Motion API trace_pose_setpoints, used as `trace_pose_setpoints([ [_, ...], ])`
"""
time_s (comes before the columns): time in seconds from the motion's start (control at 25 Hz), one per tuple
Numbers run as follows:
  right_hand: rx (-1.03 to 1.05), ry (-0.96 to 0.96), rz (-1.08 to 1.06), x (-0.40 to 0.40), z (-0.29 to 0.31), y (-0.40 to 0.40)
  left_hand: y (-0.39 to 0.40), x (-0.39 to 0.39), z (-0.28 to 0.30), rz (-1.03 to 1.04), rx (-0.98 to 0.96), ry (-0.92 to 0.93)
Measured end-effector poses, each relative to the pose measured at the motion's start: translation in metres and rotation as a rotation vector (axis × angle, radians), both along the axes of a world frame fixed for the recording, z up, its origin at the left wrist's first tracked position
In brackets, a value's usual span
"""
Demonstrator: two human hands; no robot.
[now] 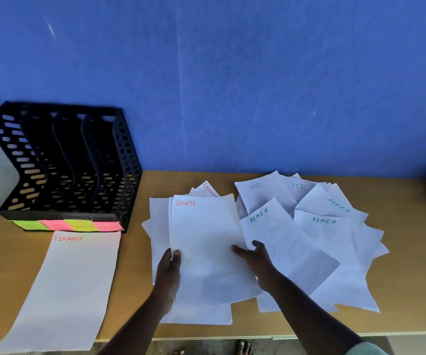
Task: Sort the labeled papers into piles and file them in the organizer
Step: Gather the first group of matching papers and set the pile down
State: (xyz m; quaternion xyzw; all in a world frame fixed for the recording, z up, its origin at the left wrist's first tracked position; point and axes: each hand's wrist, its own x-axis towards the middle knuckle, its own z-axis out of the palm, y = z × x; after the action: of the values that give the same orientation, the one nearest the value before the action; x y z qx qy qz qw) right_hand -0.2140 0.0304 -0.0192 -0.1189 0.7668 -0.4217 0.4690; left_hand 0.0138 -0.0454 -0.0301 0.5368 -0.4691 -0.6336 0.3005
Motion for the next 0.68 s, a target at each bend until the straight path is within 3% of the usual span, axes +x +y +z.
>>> trace_pose_setpoints([
  [0.12,-0.112,-0.058,0.06,-0.008,0.005,0.017,0.002,-0.013,0.013,-0.124,-0.074,0.021],
  [0.24,-0.235,0.143,0.032,0.0,0.018,0.023,0.0,-0.027,0.026,-0.192,-0.196,-0.061],
  [0.36,-0.357,0.354,-0.009,0.012,0.029,0.024,0.005,-0.046,0.041,-0.065,-0.425,-0.152],
  [0.48,-0.464,0.5,-0.051,0.022,0.037,0.025,0.011,-0.057,0.051,0.042,-0.527,-0.116],
  [0.68,-0.332,0.457,-0.05,0.033,0.02,0.035,0.02,-0.055,0.04,-0.048,-0.544,-0.224],
])
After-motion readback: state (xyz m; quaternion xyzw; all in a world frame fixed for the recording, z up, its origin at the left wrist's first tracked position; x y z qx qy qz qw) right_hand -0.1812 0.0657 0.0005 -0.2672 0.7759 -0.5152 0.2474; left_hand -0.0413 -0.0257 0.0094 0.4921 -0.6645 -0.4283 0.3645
